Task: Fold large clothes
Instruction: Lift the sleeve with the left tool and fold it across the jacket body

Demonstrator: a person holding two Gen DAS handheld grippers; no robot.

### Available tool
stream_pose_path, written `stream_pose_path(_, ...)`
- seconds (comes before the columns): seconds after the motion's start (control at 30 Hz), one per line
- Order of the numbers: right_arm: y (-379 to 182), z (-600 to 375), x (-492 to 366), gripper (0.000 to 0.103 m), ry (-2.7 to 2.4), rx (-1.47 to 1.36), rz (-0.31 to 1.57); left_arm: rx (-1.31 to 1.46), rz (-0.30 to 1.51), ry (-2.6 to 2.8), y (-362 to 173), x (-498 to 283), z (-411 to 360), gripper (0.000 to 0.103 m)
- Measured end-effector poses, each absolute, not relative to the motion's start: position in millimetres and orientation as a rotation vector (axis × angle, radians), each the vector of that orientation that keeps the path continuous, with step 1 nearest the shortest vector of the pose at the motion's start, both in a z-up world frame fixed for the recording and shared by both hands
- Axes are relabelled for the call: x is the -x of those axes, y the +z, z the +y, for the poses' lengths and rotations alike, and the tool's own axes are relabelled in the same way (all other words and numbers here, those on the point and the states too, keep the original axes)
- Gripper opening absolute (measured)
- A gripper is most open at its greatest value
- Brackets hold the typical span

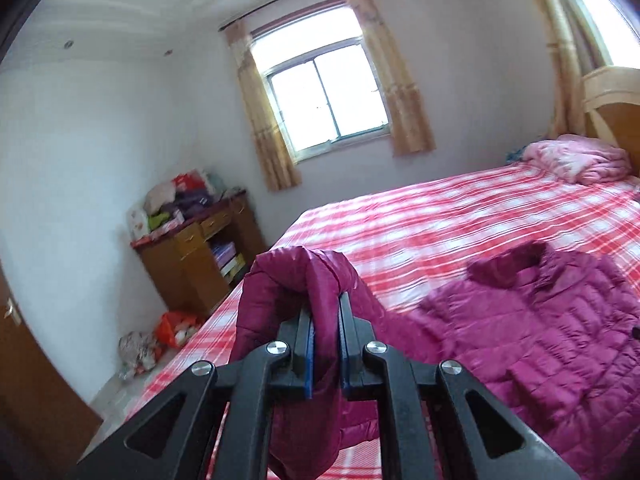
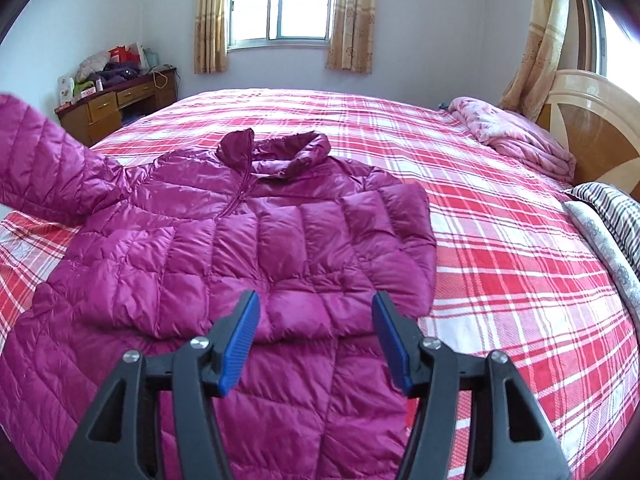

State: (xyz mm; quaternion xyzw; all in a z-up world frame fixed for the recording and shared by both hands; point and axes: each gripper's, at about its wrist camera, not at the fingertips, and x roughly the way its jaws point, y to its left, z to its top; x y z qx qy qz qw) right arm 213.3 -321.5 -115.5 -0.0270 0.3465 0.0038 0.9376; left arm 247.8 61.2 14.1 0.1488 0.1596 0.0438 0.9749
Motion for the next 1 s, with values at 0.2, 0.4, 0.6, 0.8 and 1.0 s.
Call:
stream_pose_path(0.2,-125.6,-332.9,-196.9,0.061,0.004,0.018,0.692,-0.405,0.299,-0.034,15.0,-250.1,-19.5,0.009)
stream_pose_path(0.4,-138.9,-348.5,-192.4,0.061,0.007,-0.037,0.704,-0.453,0.334,-0.132,-8.8,-259.6,-92.1,0.009)
stream_pose_path(0.6,-147.4,-360.6,-194.7,0.061,-0.002,-0.083,0.73,-0.482,0.387,-0.178,-43.3,-270.0,-145.7,0.009)
stream_pose_path(0.8,-155.2,-366.4,-196.6,0.061,-0.013,-0.11,0.754,-0.507,0.428,-0.219,-74.1,-278.4,-183.5,0.009)
stream_pose_path(1.0,-165.5,-369.1,-200.6,0.061,-0.02,-0.13,0.788,-0.542,0.458,-0.256,-102.8,-279.1,-206.2,0.009)
